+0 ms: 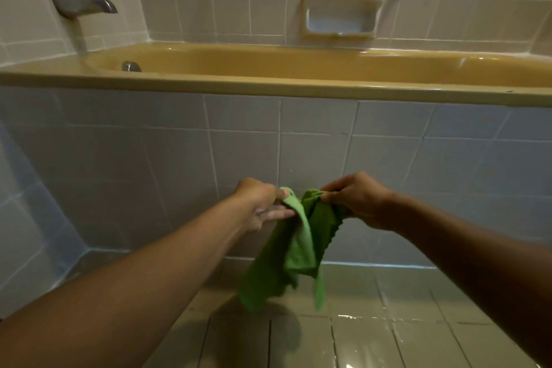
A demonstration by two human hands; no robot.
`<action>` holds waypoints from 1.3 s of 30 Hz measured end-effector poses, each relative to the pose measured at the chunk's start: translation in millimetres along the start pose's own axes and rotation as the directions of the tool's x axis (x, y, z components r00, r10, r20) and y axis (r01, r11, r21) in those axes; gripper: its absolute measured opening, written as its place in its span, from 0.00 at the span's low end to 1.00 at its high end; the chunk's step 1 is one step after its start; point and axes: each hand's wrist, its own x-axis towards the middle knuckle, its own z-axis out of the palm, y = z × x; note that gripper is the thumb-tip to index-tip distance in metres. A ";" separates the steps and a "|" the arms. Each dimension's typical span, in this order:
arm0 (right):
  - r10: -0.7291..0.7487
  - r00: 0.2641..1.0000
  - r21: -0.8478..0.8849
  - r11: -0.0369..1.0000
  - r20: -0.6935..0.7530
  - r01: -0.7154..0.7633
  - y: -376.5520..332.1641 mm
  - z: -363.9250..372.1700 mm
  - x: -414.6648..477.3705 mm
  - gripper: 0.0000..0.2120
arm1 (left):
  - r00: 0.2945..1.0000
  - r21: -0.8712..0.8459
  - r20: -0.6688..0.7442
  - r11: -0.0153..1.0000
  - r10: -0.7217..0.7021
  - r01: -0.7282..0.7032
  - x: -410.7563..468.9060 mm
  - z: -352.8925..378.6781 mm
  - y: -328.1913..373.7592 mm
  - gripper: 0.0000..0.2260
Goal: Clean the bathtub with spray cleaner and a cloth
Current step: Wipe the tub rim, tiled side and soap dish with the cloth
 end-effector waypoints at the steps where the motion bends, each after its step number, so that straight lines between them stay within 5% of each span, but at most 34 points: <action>1: 0.002 0.999 0.030 1.000 0.046 -0.004 -1.8 8.2 -0.5 0.08 | 0.999 -0.041 0.027 0.998 -0.036 0.037 1.0 0.0 4.8 0.03; 5: -0.025 0.978 0.183 0.983 0.206 -0.014 -13.5 33.8 -1.4 0.12 | 0.990 -0.073 0.060 0.988 -0.131 0.135 3.5 -7.8 22.4 0.06; 10: -0.157 0.986 -0.108 0.981 0.060 0.163 -17.3 48.7 12.1 0.06 | 0.968 0.061 0.194 0.987 -0.157 0.148 3.4 -31.1 42.6 0.08; 13: -0.233 0.969 -0.221 0.944 0.078 0.245 -27.0 36.4 14.4 0.09 | 0.976 0.414 0.217 0.902 0.032 -0.122 6.5 -48.3 46.5 0.06; 16: -0.263 0.948 -0.243 0.922 0.178 0.301 -43.4 13.2 13.6 0.09 | 0.887 0.670 0.349 0.582 0.301 -0.461 21.0 -58.7 38.4 0.20; 18: -0.238 0.930 -0.210 0.930 0.280 0.301 -53.1 -3.6 13.0 0.08 | 0.796 0.625 0.467 0.494 0.385 -0.605 22.9 -53.6 30.5 0.30; 22: -0.206 0.852 -0.152 0.938 0.482 0.313 -61.7 -34.9 17.5 0.10 | 0.701 0.422 0.599 0.592 0.387 -0.687 27.8 -33.9 29.4 0.41; 25: -0.204 0.843 -0.196 0.921 0.499 0.338 -64.1 -56.6 23.4 0.09 | 0.702 0.510 0.642 0.511 0.309 -0.692 26.4 -19.2 39.7 0.24; 28: -0.231 0.886 -0.349 0.856 0.402 0.382 -61.1 -78.1 34.1 0.08 | 0.750 0.569 0.598 0.509 0.283 -0.646 25.6 -11.9 42.7 0.09; 32: -0.374 0.890 -0.601 0.659 0.260 0.452 -57.7 -92.1 49.7 0.05 | 0.802 0.774 0.451 0.276 0.392 -0.570 25.1 -11.8 45.6 0.10; 36: -0.476 0.848 -0.643 0.578 0.234 0.502 -55.4 -86.7 61.2 0.03 | 0.801 0.903 0.202 0.210 0.563 -0.375 25.6 -5.7 34.1 0.06; 37: -0.499 0.839 -0.641 0.575 0.219 0.509 -54.9 -84.3 62.6 0.03 | 0.756 0.908 0.094 0.255 0.648 -0.332 26.5 -0.3 28.1 0.06; 39: -0.535 0.834 -0.591 0.633 0.134 0.501 -54.7 -80.7 64.9 0.05 | 0.666 0.775 -0.204 0.534 0.717 -0.337 28.8 16.4 17.4 0.05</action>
